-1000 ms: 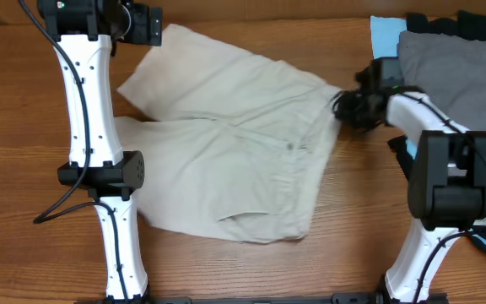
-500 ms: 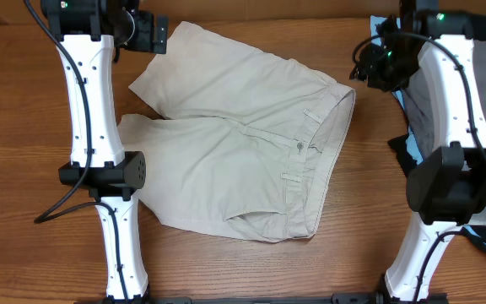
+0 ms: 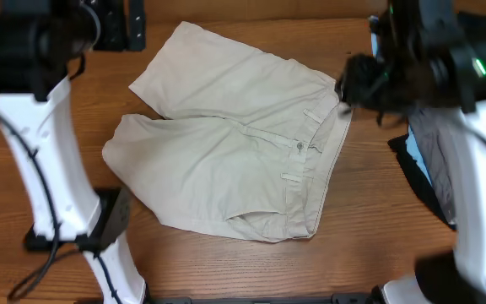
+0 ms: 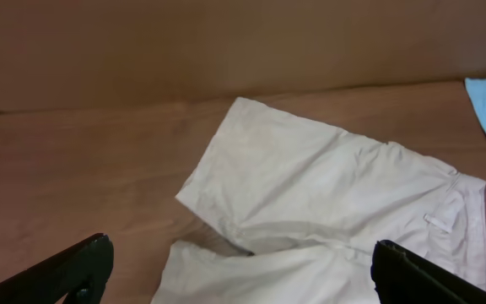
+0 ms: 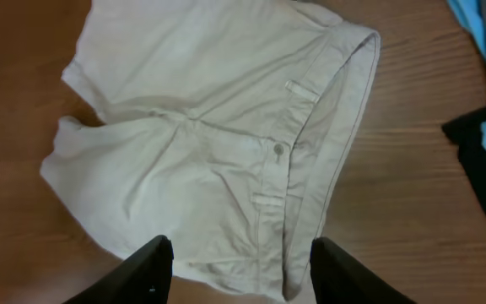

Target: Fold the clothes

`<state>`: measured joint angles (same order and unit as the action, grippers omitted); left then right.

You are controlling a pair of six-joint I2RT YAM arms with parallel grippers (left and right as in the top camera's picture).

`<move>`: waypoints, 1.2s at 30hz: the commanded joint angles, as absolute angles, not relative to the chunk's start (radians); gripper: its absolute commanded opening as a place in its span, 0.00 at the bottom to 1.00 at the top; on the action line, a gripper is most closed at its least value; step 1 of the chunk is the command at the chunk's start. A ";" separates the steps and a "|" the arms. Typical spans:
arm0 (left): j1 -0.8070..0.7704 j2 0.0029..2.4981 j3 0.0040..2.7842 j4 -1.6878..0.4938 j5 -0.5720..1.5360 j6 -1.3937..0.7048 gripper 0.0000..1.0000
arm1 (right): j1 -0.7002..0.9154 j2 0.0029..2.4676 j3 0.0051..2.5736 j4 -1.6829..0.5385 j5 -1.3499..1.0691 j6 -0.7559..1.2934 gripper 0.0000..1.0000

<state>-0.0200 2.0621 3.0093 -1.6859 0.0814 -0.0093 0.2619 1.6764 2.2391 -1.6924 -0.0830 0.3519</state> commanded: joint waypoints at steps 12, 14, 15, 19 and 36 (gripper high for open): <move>-0.018 1.864 2.267 -1.686 -0.034 -0.116 1.00 | 0.439 1.324 1.490 -1.429 -0.025 0.650 0.64; -0.018 1.864 2.165 -1.658 -0.038 -0.109 1.00 | 0.439 1.316 1.398 -1.379 -0.052 0.631 0.66; -0.018 1.864 2.110 -1.634 -0.039 -0.107 1.00 | 0.439 1.317 1.361 -1.356 -0.064 0.618 0.68; -0.017 1.864 1.916 -1.510 -0.038 -0.075 1.00 | 0.439 1.320 1.211 -1.225 -0.124 0.559 0.72; 0.155 1.864 1.383 -1.136 -0.007 -0.152 1.00 | 0.439 1.401 1.054 -1.016 -0.178 0.488 0.81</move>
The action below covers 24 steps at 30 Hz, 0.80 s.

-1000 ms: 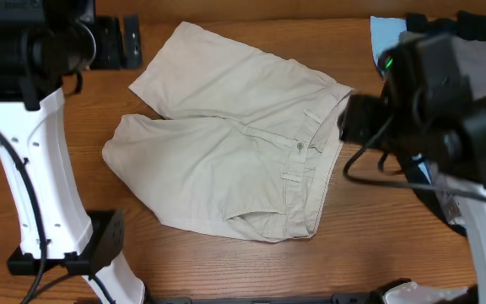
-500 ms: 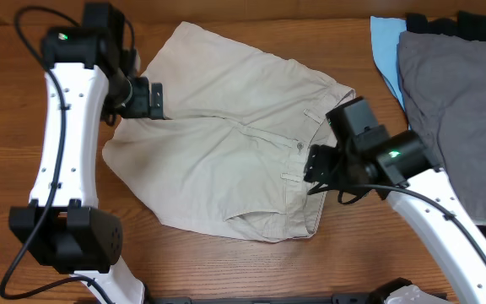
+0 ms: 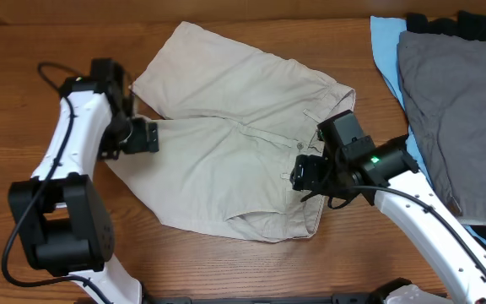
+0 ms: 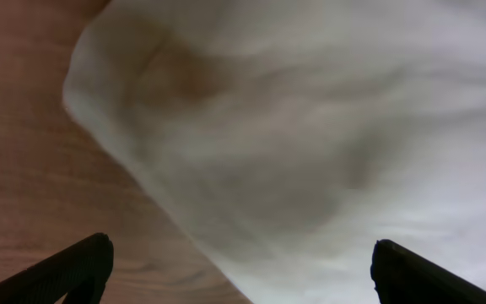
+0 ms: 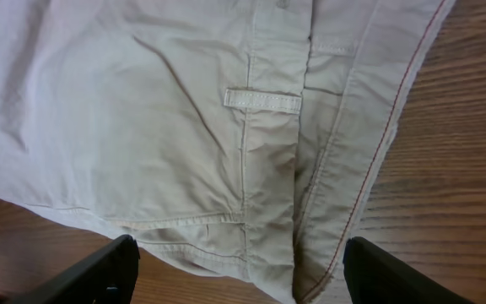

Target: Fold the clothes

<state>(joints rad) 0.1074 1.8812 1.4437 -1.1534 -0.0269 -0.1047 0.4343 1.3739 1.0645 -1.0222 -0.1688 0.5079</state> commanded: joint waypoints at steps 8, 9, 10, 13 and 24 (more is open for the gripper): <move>0.198 1.864 1.213 -0.991 0.053 -0.257 0.93 | 0.439 1.471 1.054 -1.015 -0.182 0.488 0.81; 0.198 1.864 1.198 -0.973 0.054 -0.269 0.78 | 0.439 1.477 1.054 -1.015 -0.181 0.488 0.81; 0.197 1.864 1.188 -0.959 0.056 -0.270 0.64 | 0.439 1.480 1.054 -1.014 -0.181 0.488 0.81; 0.196 1.864 1.179 -0.926 0.076 -0.270 0.11 | 0.439 1.482 1.054 -1.013 -0.180 0.488 0.80; 0.191 1.862 1.477 -1.050 0.114 -0.277 0.04 | 0.438 1.482 1.054 -1.008 -0.182 0.490 0.78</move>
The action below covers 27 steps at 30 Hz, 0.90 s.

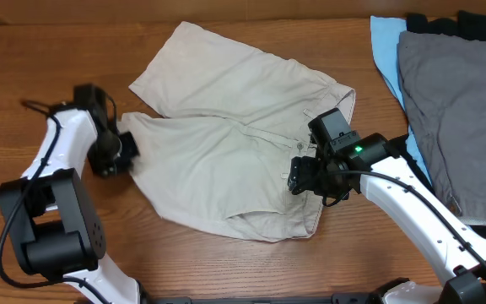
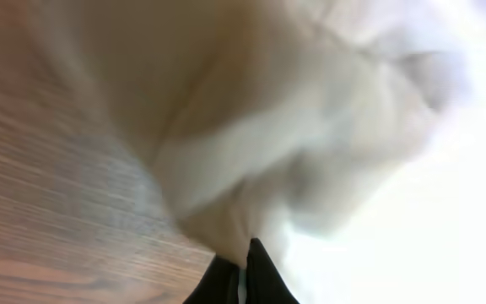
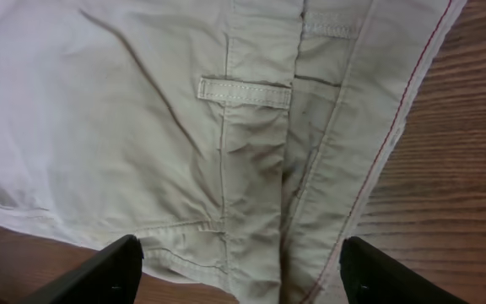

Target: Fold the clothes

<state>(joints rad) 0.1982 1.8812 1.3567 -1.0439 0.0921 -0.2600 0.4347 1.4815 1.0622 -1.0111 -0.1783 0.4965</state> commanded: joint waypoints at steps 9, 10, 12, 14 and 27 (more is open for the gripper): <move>0.070 1.883 1.535 -0.872 0.125 -0.277 0.04 | 0.438 1.482 1.054 -1.007 -0.182 0.493 0.77; 0.050 1.890 1.533 -0.847 0.123 -0.276 0.04 | 0.438 1.482 1.054 -1.008 -0.182 0.493 0.77; 0.004 1.909 1.531 -0.783 0.119 -0.265 0.04 | 0.438 1.482 1.054 -1.008 -0.186 0.494 0.76; -0.036 1.930 1.531 -0.720 0.104 -0.262 0.09 | 0.438 1.482 1.054 -1.008 -0.189 0.497 0.76; -0.040 1.952 1.595 -0.782 0.001 -0.278 1.00 | 0.438 1.482 1.054 -1.014 -0.200 0.497 0.76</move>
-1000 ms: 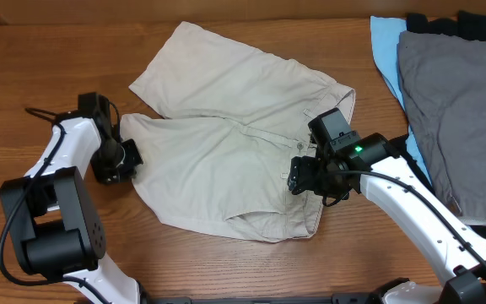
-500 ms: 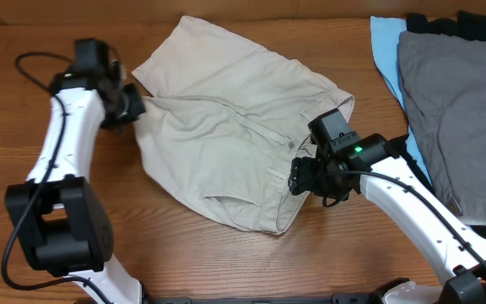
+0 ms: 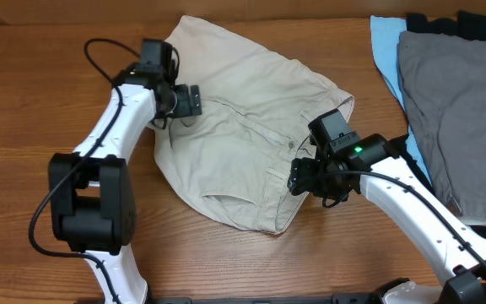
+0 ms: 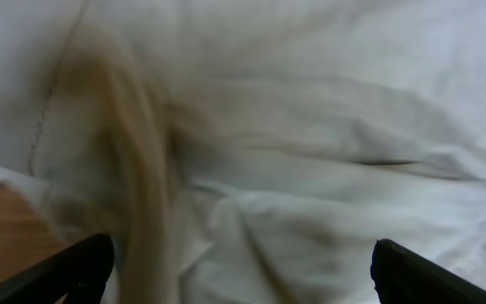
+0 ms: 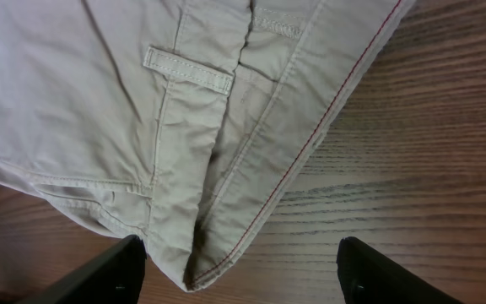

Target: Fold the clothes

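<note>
The beige shorts (image 3: pixel 243 152) lie mid-table, their near leg doubled up onto the far leg. My left gripper (image 3: pixel 187 100) hovers over that folded part, open; in the left wrist view its gripper (image 4: pixel 243 266) has only blurred pale cloth (image 4: pixel 310 169) below and nothing between the fingers. My right gripper (image 3: pixel 305 179) stands open at the waistband's near corner. The right wrist view shows the gripper (image 5: pixel 241 263) straddling the red-stitched waistband edge (image 5: pixel 264 190), with a belt loop (image 5: pixel 188 70) above.
A grey garment (image 3: pixel 454 101) lies on a light blue cloth (image 3: pixel 384 51) at the right, with a black item (image 3: pixel 450 24) at its far end. Bare wooden table (image 3: pixel 24 110) lies left of the shorts and in front (image 3: pixel 251 262).
My left gripper was shut on the near leg's hem at the shorts' left edge. It is now open over the far leg, and the near leg lies folded across. The right gripper has barely moved.
Both arms were high over the flat shorts, grippers open. Then the left gripper was open at the near leg's hem and the right open at the waistband. The left then shut on the hem. Now that leg lies over the other and is released.
</note>
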`<state>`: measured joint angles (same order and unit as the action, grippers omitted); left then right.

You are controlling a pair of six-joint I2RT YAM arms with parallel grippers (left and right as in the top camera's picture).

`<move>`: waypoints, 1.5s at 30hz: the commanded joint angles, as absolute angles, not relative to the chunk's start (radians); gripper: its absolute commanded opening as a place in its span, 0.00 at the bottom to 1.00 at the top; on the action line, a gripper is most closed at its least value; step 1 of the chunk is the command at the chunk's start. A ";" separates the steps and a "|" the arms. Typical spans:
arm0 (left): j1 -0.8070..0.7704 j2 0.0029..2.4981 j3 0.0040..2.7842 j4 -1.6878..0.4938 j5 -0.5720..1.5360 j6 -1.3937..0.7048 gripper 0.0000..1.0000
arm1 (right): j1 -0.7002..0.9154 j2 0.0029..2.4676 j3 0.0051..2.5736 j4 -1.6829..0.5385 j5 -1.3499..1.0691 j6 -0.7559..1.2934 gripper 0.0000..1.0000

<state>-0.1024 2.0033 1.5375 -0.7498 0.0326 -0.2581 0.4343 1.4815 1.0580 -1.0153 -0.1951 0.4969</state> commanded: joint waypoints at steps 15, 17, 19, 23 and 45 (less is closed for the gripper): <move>0.145 1.839 1.366 -0.844 0.183 -0.294 0.76 | 0.438 1.482 1.054 -1.011 -0.188 0.497 0.76; 0.144 1.839 1.292 -0.805 0.195 -0.304 0.64 | 0.438 1.482 1.054 -1.011 -0.188 0.497 0.76; 0.144 1.839 1.226 -0.767 0.204 -0.311 0.58 | 0.438 1.482 1.054 -1.011 -0.188 0.496 0.76; 0.144 1.839 1.140 -0.710 0.211 -0.311 0.56 | 0.438 1.482 1.054 -1.010 -0.187 0.496 0.76; 0.211 1.839 1.114 -0.543 0.167 -0.317 0.87 | 0.438 1.482 1.054 -0.994 -0.185 0.489 0.76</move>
<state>0.1913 1.8359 1.1183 -0.5514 0.1616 -0.3161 0.4343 1.4815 1.0580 -0.9970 -0.1944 0.4965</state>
